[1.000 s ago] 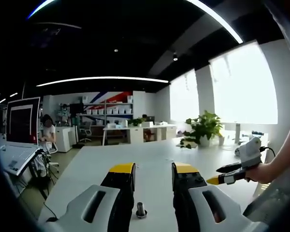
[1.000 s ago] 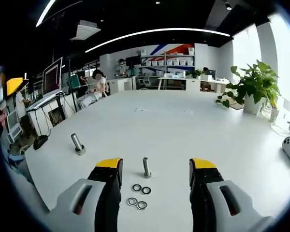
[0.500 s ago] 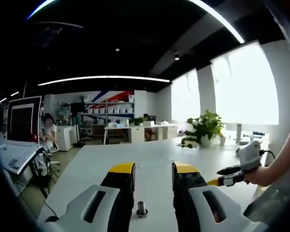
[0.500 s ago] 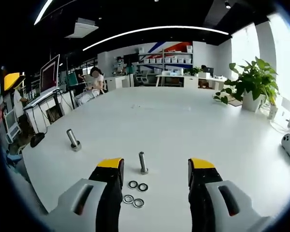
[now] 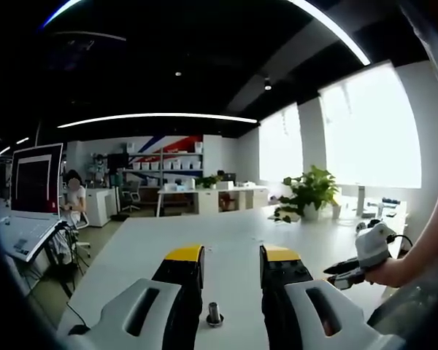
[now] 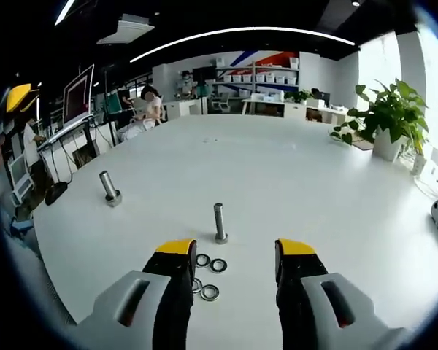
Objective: Place the washer onto the threaded stud by aligning its center hole with the stud, sliding it down to the base, and recovering from edge contact or off-axis alignment until the washer reaches the visible bottom stop.
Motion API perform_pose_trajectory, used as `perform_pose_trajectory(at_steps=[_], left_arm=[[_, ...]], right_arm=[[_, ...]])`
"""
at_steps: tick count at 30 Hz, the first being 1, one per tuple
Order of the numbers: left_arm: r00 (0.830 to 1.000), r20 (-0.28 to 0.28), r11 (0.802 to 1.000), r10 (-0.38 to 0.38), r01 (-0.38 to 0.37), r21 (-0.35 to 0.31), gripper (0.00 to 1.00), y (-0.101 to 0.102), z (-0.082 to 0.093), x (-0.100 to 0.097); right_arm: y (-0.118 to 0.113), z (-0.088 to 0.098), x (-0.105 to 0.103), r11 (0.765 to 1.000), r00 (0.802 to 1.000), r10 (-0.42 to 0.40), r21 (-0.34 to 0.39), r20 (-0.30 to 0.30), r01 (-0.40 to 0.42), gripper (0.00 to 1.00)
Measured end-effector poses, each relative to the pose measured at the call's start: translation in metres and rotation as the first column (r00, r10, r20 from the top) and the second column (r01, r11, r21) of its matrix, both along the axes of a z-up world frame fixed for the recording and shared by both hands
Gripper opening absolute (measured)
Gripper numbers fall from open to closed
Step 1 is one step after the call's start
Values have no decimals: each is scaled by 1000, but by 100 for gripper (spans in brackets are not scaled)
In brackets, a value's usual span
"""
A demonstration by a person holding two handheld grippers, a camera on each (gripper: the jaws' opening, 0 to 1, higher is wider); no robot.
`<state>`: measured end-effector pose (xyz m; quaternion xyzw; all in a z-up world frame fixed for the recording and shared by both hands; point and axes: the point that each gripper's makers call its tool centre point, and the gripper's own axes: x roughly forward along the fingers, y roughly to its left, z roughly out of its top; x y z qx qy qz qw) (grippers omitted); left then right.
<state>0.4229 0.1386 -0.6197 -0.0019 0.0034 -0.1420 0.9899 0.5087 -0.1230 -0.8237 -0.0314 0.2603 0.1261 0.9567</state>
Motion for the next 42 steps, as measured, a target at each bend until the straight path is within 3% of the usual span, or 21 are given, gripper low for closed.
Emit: perform_pose_trajectory(at_steps=[25, 42], left_arm=[[1000, -12, 1000, 0, 0, 2, 29, -1, -3, 0], [1000, -21, 1000, 0, 0, 2, 29, 0, -5, 1]], right_arm=[[2, -36, -8, 997, 993, 55, -57, -103, -61, 35], [2, -45, -4, 997, 992, 56, -54, -112, -63, 32]])
